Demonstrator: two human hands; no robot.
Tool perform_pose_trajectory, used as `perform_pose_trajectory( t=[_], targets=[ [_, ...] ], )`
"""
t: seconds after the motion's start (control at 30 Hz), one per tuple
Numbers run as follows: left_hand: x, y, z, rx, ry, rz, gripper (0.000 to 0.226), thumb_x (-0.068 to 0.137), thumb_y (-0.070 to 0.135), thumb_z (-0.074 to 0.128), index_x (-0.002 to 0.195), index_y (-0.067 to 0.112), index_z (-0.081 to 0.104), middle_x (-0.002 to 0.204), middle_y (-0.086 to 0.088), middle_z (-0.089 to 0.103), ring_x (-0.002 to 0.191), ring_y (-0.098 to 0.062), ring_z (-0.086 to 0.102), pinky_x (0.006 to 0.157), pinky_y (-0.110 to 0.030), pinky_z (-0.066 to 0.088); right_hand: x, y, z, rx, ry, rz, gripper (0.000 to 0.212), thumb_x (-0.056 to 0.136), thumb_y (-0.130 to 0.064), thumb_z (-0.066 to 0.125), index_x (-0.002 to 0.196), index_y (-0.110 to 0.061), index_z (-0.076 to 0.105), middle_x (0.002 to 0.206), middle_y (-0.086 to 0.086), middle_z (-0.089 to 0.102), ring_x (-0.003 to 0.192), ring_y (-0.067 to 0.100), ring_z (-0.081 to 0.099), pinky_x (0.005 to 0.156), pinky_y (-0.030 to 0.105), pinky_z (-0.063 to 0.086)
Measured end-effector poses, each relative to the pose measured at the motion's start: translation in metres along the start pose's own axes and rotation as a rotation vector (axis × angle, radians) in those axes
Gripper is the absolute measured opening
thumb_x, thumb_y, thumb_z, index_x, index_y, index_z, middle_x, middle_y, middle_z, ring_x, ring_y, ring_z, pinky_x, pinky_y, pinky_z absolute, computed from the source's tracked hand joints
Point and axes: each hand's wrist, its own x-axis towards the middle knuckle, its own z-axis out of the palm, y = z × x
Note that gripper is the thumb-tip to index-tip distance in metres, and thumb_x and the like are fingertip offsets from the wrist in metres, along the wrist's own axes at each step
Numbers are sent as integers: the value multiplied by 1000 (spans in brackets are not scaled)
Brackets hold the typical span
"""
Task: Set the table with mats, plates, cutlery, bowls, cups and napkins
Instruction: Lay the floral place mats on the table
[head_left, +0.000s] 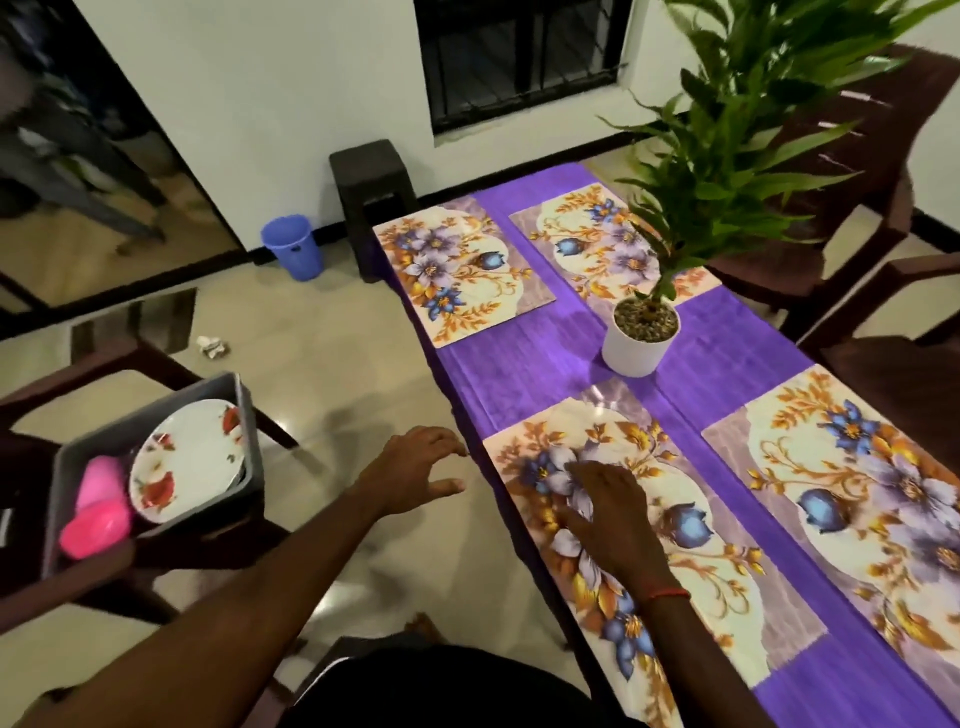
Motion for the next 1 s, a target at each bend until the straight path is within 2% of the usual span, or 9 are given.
perform_pose_trajectory(
  t=[0.17, 0.27, 0.33, 0.4, 0.47, 0.57, 0.67, 0.8, 1.0],
  targets=[
    [-15, -26, -7, -30, -2, -93, 53, 88, 62, 64, 134, 36, 58, 144, 13, 52, 135, -11, 43, 106, -40, 38, 29, -31, 10, 4, -74, -40, 51, 85, -48, 61, 126, -18, 64, 122, 5, 66, 113, 30, 58, 96, 45, 47],
    [-21, -43, -14, -65, 13, -137, 62, 84, 73, 53, 133, 36, 59, 142, 14, 54, 134, -11, 45, 107, -41, 40, 47, -48, 21, -25, -109, -92, 48, 84, -45, 72, 125, -22, 63, 122, 4, 65, 115, 29, 57, 99, 46, 47],
    [-29, -60, -16, -100, 41, -169, 70, 78, 79, 42, 131, 36, 59, 140, 15, 55, 132, -11, 46, 106, -43, 42, 62, -66, 29, -64, -156, -109, 51, 84, -51, 68, 127, -26, 62, 125, 2, 63, 117, 28, 54, 101, 46, 45],
    [-38, -78, -19, -124, 60, -190, 68, 79, 77, 44, 132, 37, 58, 139, 15, 56, 132, -11, 47, 106, -45, 42, 75, -84, 39, -69, -166, -156, 54, 83, -57, 61, 125, -23, 64, 119, 2, 65, 112, 28, 57, 96, 43, 45],
    [-48, -98, -24, -154, 76, -227, 59, 84, 69, 57, 133, 36, 58, 140, 13, 55, 132, -12, 46, 108, -44, 40, 91, -104, 53, -63, -188, -200, 57, 80, -59, 57, 122, -22, 66, 114, 0, 66, 108, 28, 59, 91, 43, 48],
    [-65, -127, -32, -164, 109, -270, 51, 89, 56, 67, 134, 34, 58, 141, 11, 55, 133, -13, 45, 109, -39, 37, 114, -132, 78, -68, -226, -235, 55, 79, -53, 70, 125, -23, 65, 121, 2, 66, 116, 31, 57, 93, 46, 49],
    [-89, -163, -37, -197, 117, -343, 53, 89, 60, 64, 135, 35, 56, 143, 12, 53, 135, -12, 43, 109, -41, 38, 133, -165, 105, -63, -288, -286, 54, 80, -44, 79, 128, -25, 63, 128, 2, 62, 122, 30, 51, 96, 45, 46],
    [-123, -208, -36, -226, 127, -446, 60, 84, 74, 48, 133, 41, 52, 142, 14, 53, 133, -12, 45, 108, -47, 41, 156, -209, 131, -91, -401, -351, 56, 87, -50, 71, 136, -31, 54, 139, -3, 53, 131, 24, 39, 102, 47, 41],
    [-161, -255, -45, -228, 161, -580, 53, 89, 63, 60, 134, 36, 56, 138, 12, 57, 126, -12, 50, 105, -40, 44, 209, -259, 176, -133, -553, -495, 53, 91, -55, 60, 140, -36, 48, 143, -4, 50, 136, 20, 38, 110, 42, 34]
  ],
)
